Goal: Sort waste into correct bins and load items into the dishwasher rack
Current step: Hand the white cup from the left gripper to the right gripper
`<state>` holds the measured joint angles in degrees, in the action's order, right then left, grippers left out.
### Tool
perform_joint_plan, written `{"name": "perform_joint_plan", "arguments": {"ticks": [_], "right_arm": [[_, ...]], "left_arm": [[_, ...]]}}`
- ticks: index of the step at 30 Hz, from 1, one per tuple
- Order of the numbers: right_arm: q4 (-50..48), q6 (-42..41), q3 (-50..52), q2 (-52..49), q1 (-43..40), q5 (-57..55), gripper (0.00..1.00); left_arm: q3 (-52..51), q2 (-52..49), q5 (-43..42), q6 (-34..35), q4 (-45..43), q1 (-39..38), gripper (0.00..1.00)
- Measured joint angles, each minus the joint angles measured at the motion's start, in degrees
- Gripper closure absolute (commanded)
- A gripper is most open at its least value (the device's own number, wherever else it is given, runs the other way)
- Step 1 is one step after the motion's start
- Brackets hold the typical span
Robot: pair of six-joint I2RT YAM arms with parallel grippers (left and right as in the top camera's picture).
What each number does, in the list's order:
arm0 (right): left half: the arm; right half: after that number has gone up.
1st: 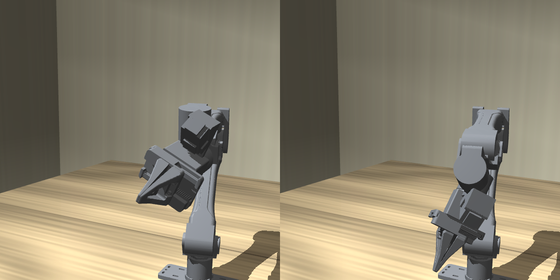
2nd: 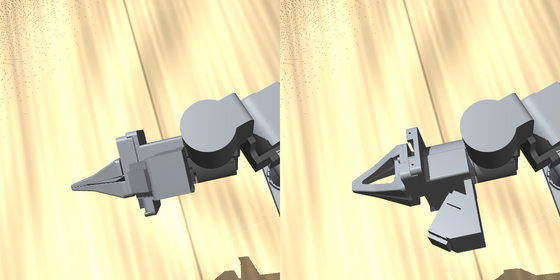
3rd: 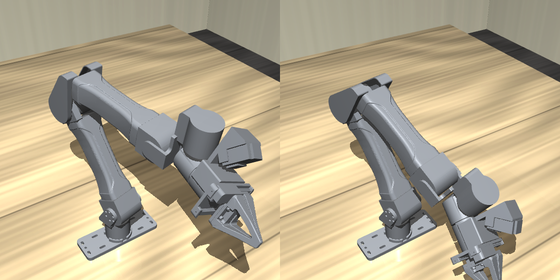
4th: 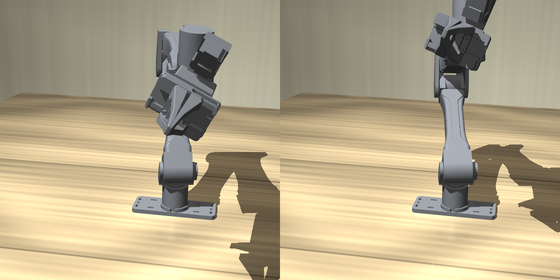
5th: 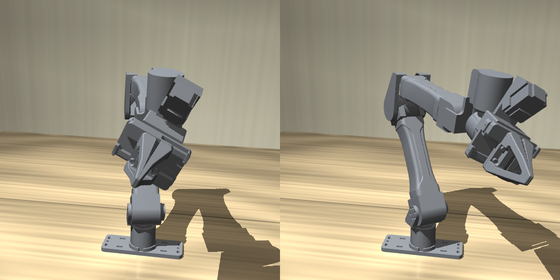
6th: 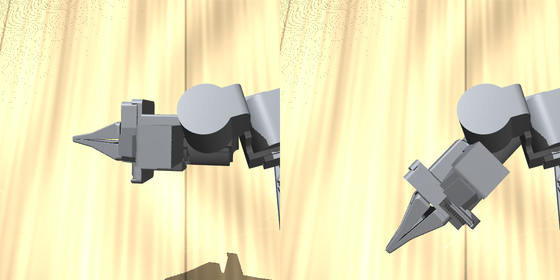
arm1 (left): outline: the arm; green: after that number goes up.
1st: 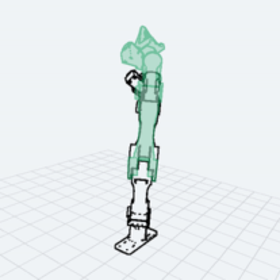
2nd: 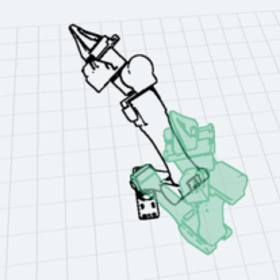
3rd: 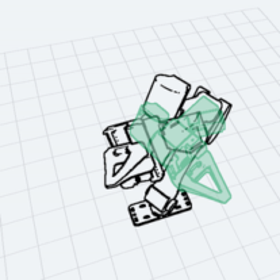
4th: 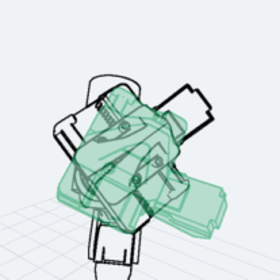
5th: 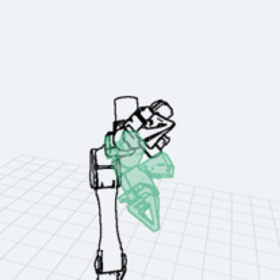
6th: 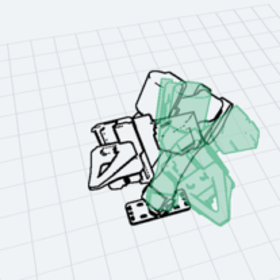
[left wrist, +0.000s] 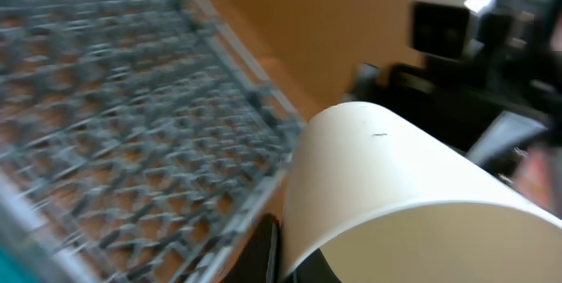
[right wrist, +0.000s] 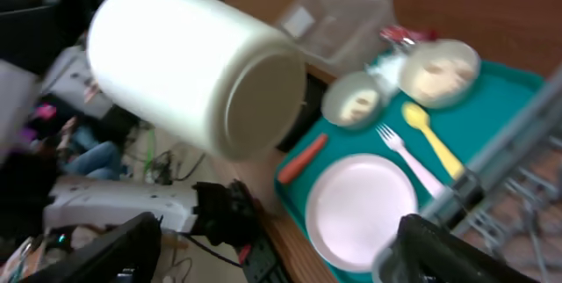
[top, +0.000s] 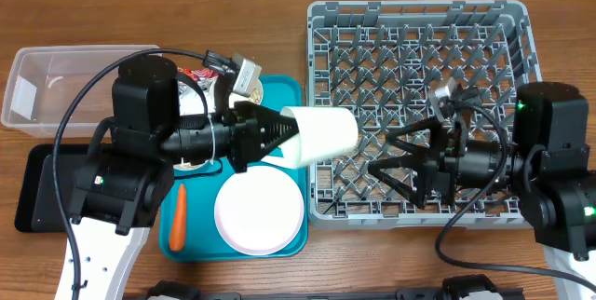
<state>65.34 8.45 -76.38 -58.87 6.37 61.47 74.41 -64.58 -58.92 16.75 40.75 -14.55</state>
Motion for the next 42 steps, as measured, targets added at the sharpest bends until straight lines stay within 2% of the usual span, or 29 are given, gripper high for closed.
{"name": "perform_joint_plan", "arguments": {"ticks": [7,17,21,24,26,30,35,36,37,38,39,40,42], "right_arm": [[-2.5,6.1,0.0,0.0,0.0,10.4,0.04],[-7.5,8.8,0.0,-0.1,2.3,15.6,0.05],[-7.8,9.0,0.0,-0.7,3.7,16.6,0.11],[-8.4,9.2,0.0,-1.3,4.3,17.3,0.18],[-8.9,9.4,0.0,-1.4,4.7,17.9,0.31],[-9.2,9.4,0.0,-1.6,5.3,17.5,0.51],[-8.2,9.2,0.0,-1.7,5.3,16.2,0.53],[-7.9,9.2,0.0,-1.7,5.3,15.8,0.53],[-7.7,9.2,0.0,-1.7,5.3,15.5,0.53],[-7.6,9.2,0.0,-1.7,5.3,15.1,0.53],[-7.3,9.2,0.0,-1.7,5.5,14.7,0.55],[-7.3,9.2,0.0,-1.7,5.9,14.5,0.57],[-7.3,9.0,0.0,-1.7,6.1,13.5,0.58]], "left_arm": [[0.0,0.0,-10.2,-2.7,-0.4,0.0,0.96],[0.0,0.0,-13.5,-3.7,-3.7,-4.6,0.96],[0.0,-0.1,-12.2,-3.7,-3.9,-6.1,0.96],[0.0,-0.5,-11.5,-3.7,-3.9,-6.5,0.96],[0.0,-1.0,-11.4,-3.7,-4.0,-6.8,0.96],[0.0,-2.4,-12.1,-3.9,-3.9,-6.9,0.96],[0.0,-3.5,-12.6,-4.8,-4.0,-6.8,0.96],[0.0,-3.7,-12.7,-4.8,-4.0,-6.8,0.92],[0.0,-3.8,-12.7,-4.9,-4.2,-6.8,0.73],[0.0,-3.9,-12.5,-4.9,-4.5,-6.8,0.48],[0.0,-4.0,-12.2,-4.9,-5.1,-6.9,0.16],[0.0,-4.2,-12.1,-4.9,-5.2,-6.9,0.00],[0.0,-4.3,-11.8,-4.9,-5.0,-6.9,0.00]]}}
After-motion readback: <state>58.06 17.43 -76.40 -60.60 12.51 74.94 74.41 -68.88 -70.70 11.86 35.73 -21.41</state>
